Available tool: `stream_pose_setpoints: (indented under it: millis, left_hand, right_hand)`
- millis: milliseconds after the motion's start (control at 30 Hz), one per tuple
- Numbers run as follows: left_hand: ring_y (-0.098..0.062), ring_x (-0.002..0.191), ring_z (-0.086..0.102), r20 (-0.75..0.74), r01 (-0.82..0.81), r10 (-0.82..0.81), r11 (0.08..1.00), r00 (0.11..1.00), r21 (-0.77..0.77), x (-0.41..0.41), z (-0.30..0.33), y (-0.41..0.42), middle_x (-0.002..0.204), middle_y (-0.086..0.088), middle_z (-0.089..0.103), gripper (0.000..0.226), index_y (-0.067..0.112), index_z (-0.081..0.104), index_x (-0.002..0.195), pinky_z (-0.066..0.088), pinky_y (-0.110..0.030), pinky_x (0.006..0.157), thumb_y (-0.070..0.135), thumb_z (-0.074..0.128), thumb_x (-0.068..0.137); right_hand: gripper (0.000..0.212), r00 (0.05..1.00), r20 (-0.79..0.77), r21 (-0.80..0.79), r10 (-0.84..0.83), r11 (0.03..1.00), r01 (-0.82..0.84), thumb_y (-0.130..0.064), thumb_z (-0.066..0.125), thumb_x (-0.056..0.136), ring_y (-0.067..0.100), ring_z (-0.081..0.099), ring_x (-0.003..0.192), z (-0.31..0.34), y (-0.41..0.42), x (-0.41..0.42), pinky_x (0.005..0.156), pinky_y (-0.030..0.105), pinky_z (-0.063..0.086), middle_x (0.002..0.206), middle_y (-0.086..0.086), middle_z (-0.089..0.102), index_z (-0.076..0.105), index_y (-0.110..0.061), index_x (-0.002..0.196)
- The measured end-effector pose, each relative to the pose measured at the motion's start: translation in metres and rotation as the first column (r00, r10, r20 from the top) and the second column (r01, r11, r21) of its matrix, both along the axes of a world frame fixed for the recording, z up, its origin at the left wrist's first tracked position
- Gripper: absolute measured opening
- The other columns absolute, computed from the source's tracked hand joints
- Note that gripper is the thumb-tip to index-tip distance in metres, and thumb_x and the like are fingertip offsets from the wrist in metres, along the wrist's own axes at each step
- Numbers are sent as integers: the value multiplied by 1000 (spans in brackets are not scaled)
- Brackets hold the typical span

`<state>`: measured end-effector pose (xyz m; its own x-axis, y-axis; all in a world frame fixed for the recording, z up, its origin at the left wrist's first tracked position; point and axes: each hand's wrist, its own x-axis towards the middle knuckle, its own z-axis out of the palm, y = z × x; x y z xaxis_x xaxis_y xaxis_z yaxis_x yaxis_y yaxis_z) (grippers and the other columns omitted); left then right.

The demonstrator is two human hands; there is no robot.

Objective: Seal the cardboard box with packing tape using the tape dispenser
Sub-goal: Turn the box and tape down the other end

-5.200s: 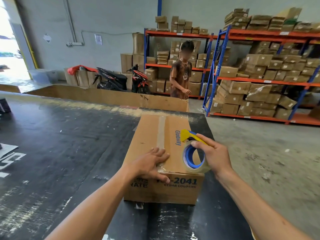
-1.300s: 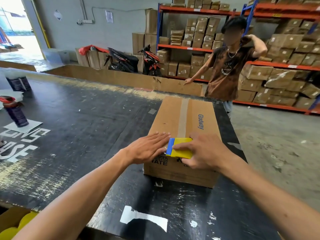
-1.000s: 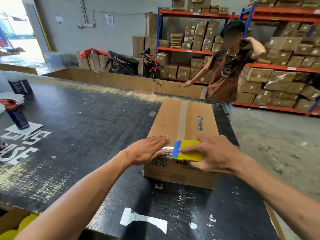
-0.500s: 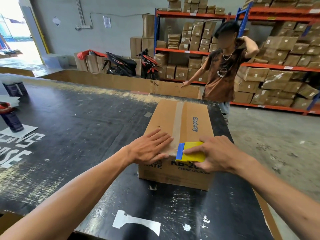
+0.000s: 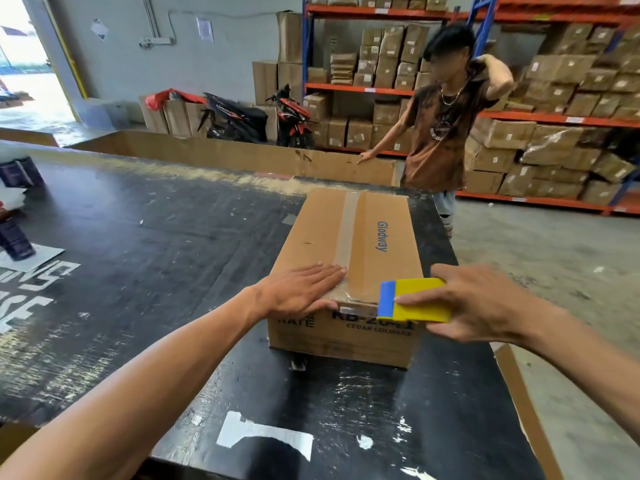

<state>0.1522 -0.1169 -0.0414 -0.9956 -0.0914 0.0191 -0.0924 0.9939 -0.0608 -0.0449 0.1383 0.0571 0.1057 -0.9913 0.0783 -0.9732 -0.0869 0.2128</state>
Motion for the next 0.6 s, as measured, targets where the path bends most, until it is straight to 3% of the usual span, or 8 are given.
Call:
stream_pose_setpoints:
  millis: [233, 367, 467, 600]
  left_hand:
    - [-13, 153, 0, -12, 22, -22, 1000, 1000, -10, -2, 1, 5, 166, -4, 2, 70, 16, -6, 159, -7, -26, 122, 57, 13, 104]
    - [-21, 154, 11, -62, 29, -36, 994, 997, -106, -14, 7, 19, 165, -9, 12, 75, 16, -3, 160, 1, -40, 126, 61, 9, 102]
    - [-22, 154, 0, -81, 75, -87, 988, 993, -139, -42, 6, 39, 166, -10, 3, 81, 12, 0, 159, -5, -40, 125, 64, 5, 98]
    - [-19, 153, -6, 1, 88, -88, 995, 996, -36, -63, -3, 46, 167, -10, -2, 86, 10, -1, 159, -5, -35, 125, 66, -9, 93]
  right_hand:
    - [49, 999, -18, -29, 46, 999, -46, -61, 51, 68, 13, 45, 40, -7, 13, -19, 49, 15, 0, 66, -5, 49, 68, -56, 115]
    - [49, 999, 23, -65, 38, 997, -36, -60, 51, 68, 14, 46, 41, -8, 15, -20, 50, 16, 0, 66, -5, 49, 68, -57, 113]
    - [48, 999, 35, -71, 40, 997, -37, -61, 51, 68, 13, 46, 42, -9, 12, -20, 50, 16, 1, 67, -7, 50, 68, -57, 113]
    - [49, 997, 64, -89, 32, 996, -27, -60, 51, 68, 16, 49, 43, -11, 13, -20, 47, 19, 7, 67, -7, 49, 68, -58, 115]
